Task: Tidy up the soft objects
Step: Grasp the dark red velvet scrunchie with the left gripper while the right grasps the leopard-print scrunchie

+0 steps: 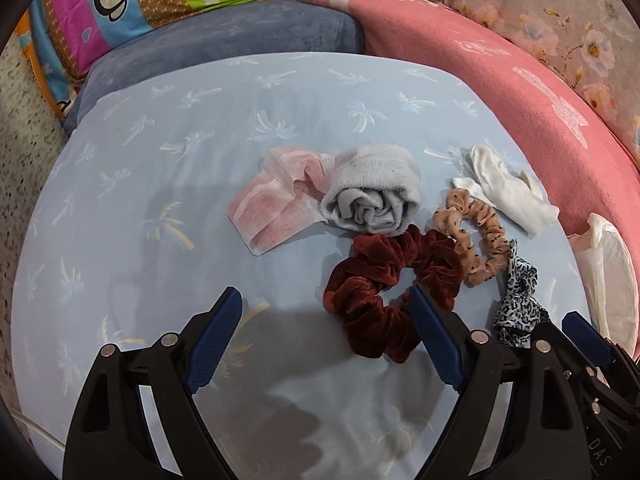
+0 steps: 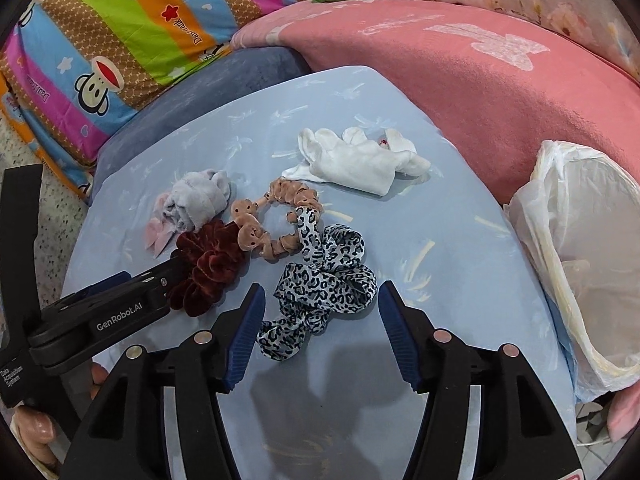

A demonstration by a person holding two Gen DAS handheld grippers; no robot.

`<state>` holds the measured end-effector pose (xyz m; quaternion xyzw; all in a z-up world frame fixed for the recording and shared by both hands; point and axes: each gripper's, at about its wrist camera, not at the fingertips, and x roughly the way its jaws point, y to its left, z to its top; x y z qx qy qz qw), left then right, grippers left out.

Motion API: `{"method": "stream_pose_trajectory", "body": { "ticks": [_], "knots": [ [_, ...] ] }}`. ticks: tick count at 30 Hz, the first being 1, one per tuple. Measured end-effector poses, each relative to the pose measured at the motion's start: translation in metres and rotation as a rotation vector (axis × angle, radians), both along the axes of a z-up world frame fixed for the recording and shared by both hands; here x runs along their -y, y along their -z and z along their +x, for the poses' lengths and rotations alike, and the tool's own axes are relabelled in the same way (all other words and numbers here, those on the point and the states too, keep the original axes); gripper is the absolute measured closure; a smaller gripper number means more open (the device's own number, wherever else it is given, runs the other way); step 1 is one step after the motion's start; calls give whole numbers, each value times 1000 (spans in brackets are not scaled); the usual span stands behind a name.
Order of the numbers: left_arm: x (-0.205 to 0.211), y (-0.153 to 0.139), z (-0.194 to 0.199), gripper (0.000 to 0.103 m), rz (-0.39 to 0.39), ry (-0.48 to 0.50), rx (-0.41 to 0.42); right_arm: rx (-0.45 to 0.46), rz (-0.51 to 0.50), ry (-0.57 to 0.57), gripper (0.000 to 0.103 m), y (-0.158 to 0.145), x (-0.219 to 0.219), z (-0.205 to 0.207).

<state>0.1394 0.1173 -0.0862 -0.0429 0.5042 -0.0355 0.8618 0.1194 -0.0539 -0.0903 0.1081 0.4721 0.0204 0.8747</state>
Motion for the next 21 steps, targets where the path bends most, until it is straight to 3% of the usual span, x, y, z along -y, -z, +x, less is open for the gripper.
{"method": "stream_pose_trajectory", "body": {
  "ticks": [4, 8, 10, 12, 15, 17, 21],
  "knots": [
    [-1, 9, 4, 23, -27, -4, -25, -15, -9, 4, 45, 8, -2, 7],
    [0, 13, 5, 32, -42, -1, -39, -44, -15, 10, 46, 19, -1, 10],
    [2, 13, 3, 39, -48, 11, -34, -58, -13, 9, 53, 24, -1, 11],
    [5, 12, 2, 48, -49, 28, -31, -53, -34, 9, 67, 26, -2, 9],
    [13, 10, 1, 70, -60, 61, -34, -64, -34, -10, 85, 26, -2, 8],
    [16, 9, -1, 80, -78, 76, -39, -68, -26, -14, 88, 25, -1, 6],
    [20, 2, -8, 84, -107, 101, -37, -52, -1, -9, 92, 17, 4, -3]
  ]
}}
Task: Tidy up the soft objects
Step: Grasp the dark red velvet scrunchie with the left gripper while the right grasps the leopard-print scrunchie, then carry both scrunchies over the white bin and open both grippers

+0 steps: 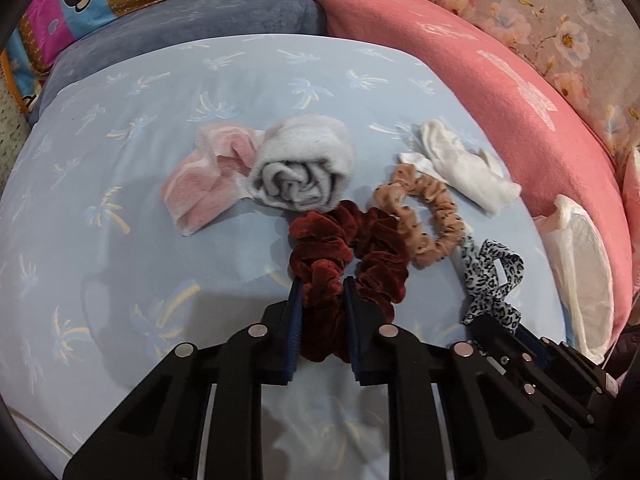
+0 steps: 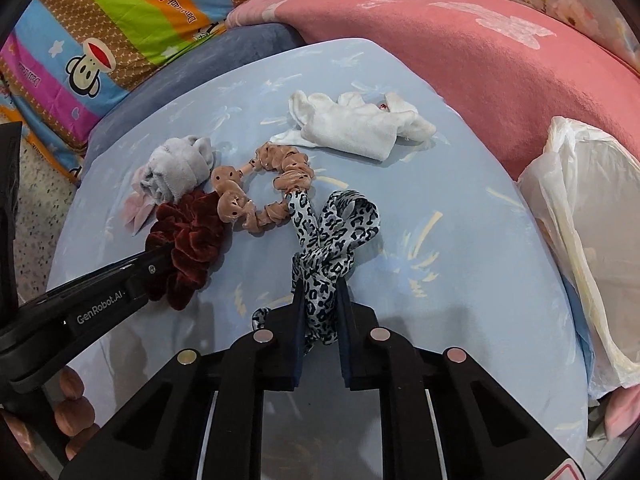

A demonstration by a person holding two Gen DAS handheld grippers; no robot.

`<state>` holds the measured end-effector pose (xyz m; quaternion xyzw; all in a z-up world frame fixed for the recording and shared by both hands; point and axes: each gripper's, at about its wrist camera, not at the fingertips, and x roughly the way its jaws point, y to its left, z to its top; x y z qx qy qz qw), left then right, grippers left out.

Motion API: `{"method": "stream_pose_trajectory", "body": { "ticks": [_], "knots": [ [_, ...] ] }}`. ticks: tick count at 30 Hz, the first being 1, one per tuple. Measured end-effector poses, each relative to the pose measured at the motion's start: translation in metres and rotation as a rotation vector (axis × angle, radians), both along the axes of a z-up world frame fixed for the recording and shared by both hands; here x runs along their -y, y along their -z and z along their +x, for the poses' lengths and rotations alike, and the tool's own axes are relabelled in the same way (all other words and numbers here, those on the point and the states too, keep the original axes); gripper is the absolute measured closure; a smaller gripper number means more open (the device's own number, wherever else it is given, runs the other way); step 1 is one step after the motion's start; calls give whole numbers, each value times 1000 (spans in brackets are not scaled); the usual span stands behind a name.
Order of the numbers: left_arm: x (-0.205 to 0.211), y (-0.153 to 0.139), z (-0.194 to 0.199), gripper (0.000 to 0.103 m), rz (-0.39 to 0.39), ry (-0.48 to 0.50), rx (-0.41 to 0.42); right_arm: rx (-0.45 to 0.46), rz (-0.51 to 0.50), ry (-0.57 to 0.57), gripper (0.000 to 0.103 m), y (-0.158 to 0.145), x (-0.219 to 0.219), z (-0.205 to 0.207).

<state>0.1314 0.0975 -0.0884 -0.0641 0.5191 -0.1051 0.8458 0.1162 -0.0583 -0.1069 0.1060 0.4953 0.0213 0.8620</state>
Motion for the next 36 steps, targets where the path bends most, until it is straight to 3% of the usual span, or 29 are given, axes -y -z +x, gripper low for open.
{"method": "stream_pose_trajectory", "body": {
  "ticks": [2, 20, 36],
  "knots": [
    [3, -7, -5, 85, -12, 12, 9, 18, 13, 6, 96, -9, 3, -5],
    [77, -89, -34, 86, -50, 172, 194, 251, 56, 115, 96, -109, 67, -54],
    [171, -129, -44, 85, -89, 362, 264, 350, 67, 317, 96, -143, 169, -96]
  ]
}}
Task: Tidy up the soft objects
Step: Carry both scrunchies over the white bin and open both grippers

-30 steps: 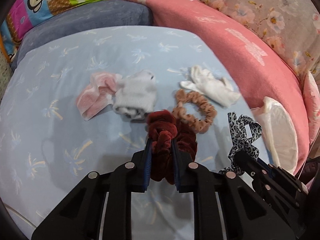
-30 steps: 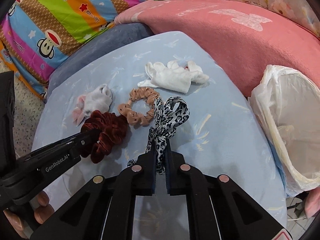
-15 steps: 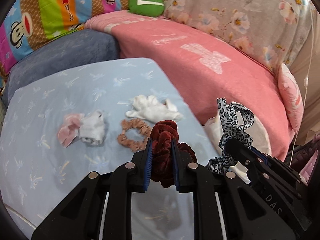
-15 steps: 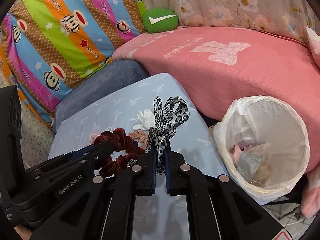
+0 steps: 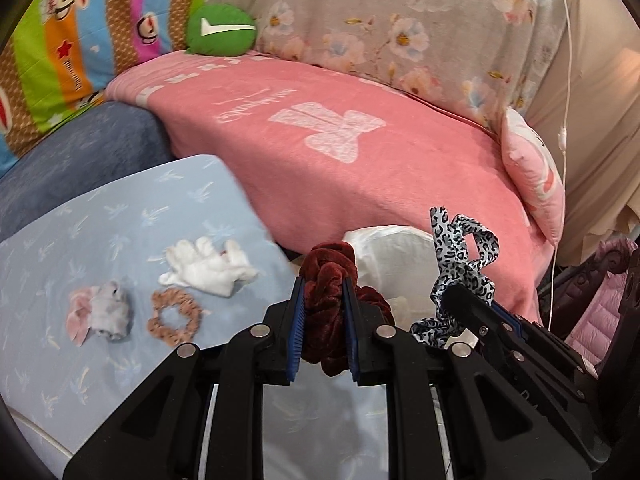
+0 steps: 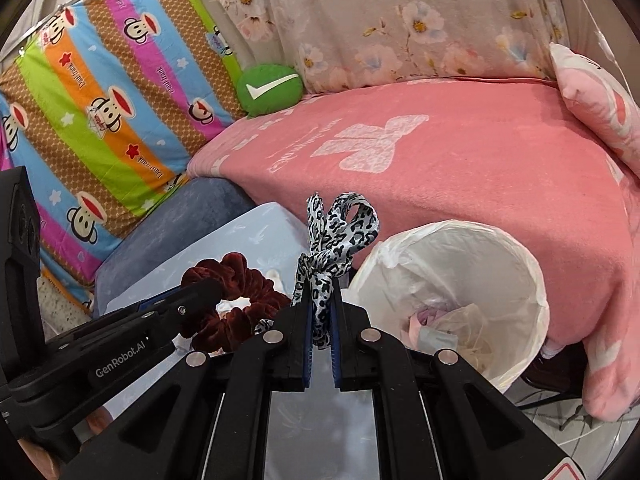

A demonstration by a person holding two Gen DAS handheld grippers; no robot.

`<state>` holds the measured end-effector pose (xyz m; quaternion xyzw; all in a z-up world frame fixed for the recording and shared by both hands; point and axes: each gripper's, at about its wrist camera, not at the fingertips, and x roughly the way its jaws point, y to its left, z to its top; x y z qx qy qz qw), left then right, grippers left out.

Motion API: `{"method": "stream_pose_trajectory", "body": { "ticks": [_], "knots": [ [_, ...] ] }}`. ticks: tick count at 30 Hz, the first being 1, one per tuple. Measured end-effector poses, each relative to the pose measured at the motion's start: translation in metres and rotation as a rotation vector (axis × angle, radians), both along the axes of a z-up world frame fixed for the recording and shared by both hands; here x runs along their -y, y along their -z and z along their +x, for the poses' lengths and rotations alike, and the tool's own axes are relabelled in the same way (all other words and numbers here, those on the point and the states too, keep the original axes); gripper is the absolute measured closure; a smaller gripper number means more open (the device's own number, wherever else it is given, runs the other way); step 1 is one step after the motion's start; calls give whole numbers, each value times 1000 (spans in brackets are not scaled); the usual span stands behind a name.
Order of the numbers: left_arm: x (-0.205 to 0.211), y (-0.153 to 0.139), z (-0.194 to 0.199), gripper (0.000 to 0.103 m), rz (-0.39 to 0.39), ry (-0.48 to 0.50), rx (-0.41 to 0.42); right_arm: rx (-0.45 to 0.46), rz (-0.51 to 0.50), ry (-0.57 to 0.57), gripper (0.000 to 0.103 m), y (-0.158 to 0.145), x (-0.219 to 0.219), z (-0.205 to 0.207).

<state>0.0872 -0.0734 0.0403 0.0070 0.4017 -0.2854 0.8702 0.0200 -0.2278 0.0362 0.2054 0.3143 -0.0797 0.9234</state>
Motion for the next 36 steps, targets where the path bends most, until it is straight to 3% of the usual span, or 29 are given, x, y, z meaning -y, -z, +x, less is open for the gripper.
{"method": "stream_pose_trajectory", "body": {
  "ticks": [10, 20, 21, 22, 25, 26, 31, 36],
  "knots": [
    [54, -2, -2, 84, 7, 113, 4, 6, 25, 108, 96, 6, 55, -15],
    [88, 2, -1, 82, 31, 152, 7, 7, 32, 147, 96, 10, 80, -18],
    [89, 1, -1, 80, 32, 152, 11, 7, 33, 149, 96, 10, 82, -18],
    [91, 1, -1, 70, 34, 151, 16, 5, 33, 150, 96, 11, 83, -17],
    [91, -2, -2, 32, 32, 126, 42, 2, 35, 153, 94, 13, 83, -17],
    [90, -3, -2, 26, 31, 111, 56, 2, 37, 154, 92, 13, 83, -16],
    [82, -2, 3, 25, 39, 81, 54, 5, 31, 151, 85, 14, 80, -13],
    [72, 1, 8, 25, 35, 50, 44, 8, 27, 147, 71, 13, 76, -10]
  ]
}}
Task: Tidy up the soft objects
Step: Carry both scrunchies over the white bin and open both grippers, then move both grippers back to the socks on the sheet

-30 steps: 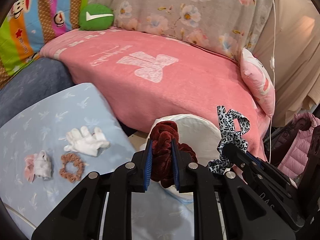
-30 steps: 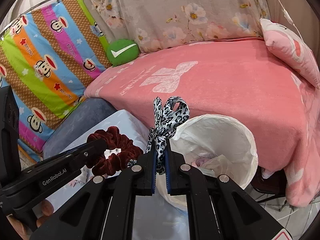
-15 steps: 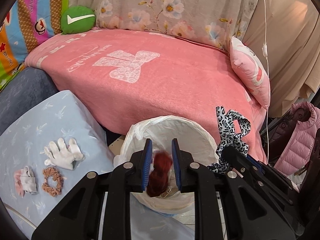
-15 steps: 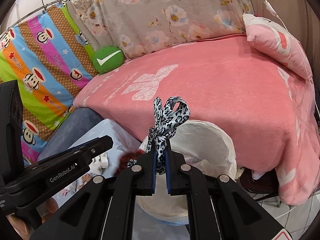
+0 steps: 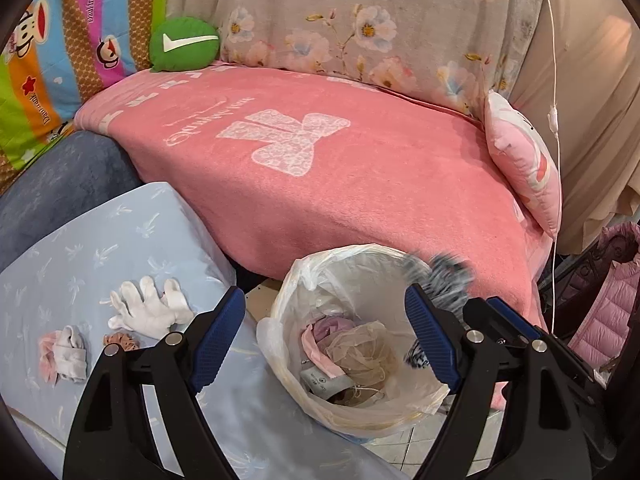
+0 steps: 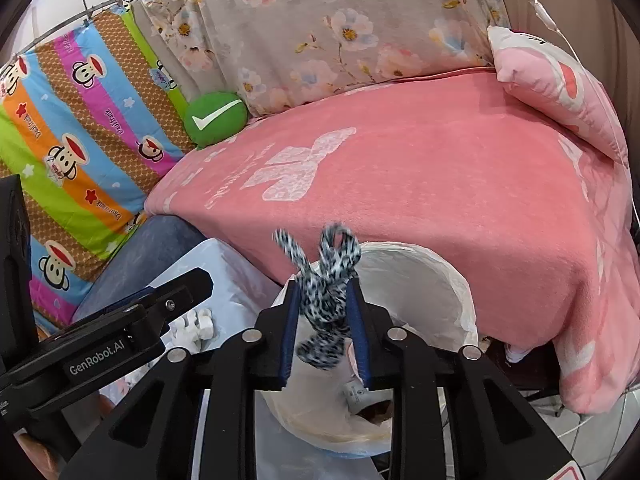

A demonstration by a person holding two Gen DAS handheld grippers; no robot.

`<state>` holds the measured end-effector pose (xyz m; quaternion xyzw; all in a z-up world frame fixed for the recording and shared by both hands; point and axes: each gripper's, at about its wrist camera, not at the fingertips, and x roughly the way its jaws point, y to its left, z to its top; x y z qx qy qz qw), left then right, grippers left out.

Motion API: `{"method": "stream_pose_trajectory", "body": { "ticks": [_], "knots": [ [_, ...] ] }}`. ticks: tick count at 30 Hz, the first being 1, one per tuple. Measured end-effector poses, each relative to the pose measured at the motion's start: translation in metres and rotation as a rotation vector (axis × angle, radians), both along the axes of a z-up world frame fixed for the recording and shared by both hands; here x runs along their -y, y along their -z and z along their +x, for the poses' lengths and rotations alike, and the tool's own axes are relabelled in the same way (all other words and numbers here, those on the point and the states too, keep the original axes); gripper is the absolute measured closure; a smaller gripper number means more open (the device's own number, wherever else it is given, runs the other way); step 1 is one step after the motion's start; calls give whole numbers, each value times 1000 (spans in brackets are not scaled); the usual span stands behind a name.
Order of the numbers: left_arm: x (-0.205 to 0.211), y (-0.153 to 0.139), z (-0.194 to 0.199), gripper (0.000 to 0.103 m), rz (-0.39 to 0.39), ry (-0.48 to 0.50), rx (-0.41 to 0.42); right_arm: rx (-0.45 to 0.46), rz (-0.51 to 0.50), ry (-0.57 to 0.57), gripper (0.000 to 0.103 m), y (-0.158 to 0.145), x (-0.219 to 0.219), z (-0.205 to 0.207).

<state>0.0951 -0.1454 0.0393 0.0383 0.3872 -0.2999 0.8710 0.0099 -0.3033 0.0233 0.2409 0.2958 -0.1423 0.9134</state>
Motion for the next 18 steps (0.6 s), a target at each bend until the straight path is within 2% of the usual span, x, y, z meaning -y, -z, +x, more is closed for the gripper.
{"method": "stream_pose_trajectory", "body": {
  "ticks": [18],
  "knots": [
    [-22, 3, 3, 25, -8, -47, 3, -6, -17, -45, 67, -4, -21, 9]
  ]
}}
